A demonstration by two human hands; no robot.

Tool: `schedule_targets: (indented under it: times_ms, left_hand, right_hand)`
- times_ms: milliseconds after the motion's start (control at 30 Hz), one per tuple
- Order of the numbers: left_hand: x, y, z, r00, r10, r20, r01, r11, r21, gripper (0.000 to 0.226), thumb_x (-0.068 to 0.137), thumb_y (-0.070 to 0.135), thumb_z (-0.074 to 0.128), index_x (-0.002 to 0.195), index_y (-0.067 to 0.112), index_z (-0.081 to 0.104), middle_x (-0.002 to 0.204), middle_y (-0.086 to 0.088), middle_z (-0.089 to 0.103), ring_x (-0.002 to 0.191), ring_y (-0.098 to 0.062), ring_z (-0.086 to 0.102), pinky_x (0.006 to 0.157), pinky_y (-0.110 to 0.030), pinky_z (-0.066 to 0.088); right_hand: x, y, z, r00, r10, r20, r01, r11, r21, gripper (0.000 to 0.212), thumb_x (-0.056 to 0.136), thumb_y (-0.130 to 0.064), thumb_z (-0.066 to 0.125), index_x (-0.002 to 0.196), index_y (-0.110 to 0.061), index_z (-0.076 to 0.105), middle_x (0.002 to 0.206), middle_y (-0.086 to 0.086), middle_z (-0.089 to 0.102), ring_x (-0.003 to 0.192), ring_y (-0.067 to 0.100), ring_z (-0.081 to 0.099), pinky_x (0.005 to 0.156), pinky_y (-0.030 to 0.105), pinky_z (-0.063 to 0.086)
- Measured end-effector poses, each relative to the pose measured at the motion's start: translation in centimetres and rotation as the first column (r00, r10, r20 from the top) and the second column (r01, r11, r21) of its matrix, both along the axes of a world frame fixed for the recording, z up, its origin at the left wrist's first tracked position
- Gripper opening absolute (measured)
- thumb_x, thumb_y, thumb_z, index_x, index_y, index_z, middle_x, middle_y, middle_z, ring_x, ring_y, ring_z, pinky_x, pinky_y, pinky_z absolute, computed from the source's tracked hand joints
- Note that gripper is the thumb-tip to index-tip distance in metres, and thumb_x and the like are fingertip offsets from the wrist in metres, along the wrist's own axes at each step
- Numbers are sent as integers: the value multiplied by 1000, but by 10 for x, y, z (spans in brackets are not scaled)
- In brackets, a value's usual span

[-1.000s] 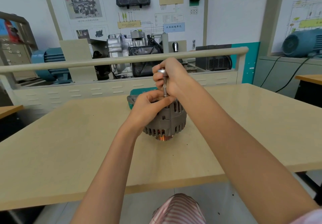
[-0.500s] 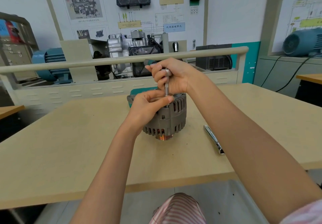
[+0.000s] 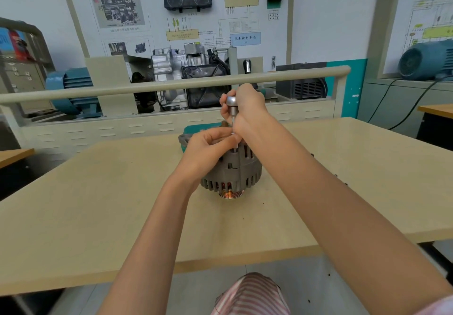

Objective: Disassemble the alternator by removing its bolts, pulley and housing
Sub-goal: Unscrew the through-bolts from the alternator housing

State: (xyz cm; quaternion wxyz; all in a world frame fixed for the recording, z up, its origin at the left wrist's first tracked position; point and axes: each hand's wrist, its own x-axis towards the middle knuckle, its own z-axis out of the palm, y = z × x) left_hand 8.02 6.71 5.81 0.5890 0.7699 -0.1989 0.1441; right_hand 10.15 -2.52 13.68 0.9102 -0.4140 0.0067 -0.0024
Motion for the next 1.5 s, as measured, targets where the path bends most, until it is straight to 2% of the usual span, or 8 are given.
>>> schedule_targets:
  times_ms: [267,433,633,800,1033,1267,1367,1500]
  left_hand:
    - [0,5,3,999,-32,-38,32,999,6,11,87,25,65,92,24,75,93,8,75,88,-4,68,77,-18,46]
    - [1,2,2,999,2,-44,-3,1000,-28,7,84,24,69,90,22,72,90,6,75,88,-8,69,82,-24,50]
    - [3,0,1,999,19,-41,-21,999,-45,8,83,22,70,90,22,71,84,6,75,81,-7,70,72,-19,49]
    - [1,-1,-1,998,64,11,-64,998,-28,17,84,12,64,83,28,69,74,11,73,71,0,66,62,-14,50]
    - [-2,3,2,999,-23,-24,22,999,-30,12,88,21,63,89,28,72,87,8,75,84,-4,69,68,-14,49]
    - [0,5,2,998,-28,-48,25,998,-55,5,86,21,67,85,23,72,91,2,75,87,-10,70,78,-21,50]
    - [3,4,1,1000,-18,-26,16,997,-74,4,84,19,69,82,22,70,84,1,75,78,-9,69,69,-16,51]
    - [3,3,0,1000,2,-9,-2,998,-67,11,86,13,66,81,23,69,73,7,73,68,-3,66,60,-13,48]
  right_hand:
    - [11,-18,8,821,566,-69,-562,783,-268,22,96,-4,33,99,4,54,50,-5,43,38,3,42,38,12,36]
    - [14,-21,5,749,659,-61,-658,732,-177,27,98,-9,34,113,6,52,50,-6,44,39,2,43,37,10,35]
    - [1,-13,0,956,292,12,-291,956,-29,21,93,-1,31,83,-5,49,49,-2,46,36,4,44,34,12,33]
    - [-5,10,-13,939,-326,108,320,945,67,22,98,-4,28,115,-2,43,86,13,57,47,8,51,37,14,36]
    - [-3,0,0,996,80,36,-72,983,-170,20,92,-2,26,96,-12,43,55,-1,47,36,5,44,37,15,27]
    - [5,-16,6,863,504,-28,-495,835,-241,18,95,-3,32,95,-3,50,48,-6,44,35,3,42,33,13,26]
    - [3,-12,5,915,404,-10,-399,899,-182,20,93,-1,31,87,-4,49,50,-4,43,33,3,41,32,12,24]
    - [-1,9,-8,978,-175,110,185,978,-97,21,93,0,26,103,-6,43,71,8,49,39,7,45,31,15,27]
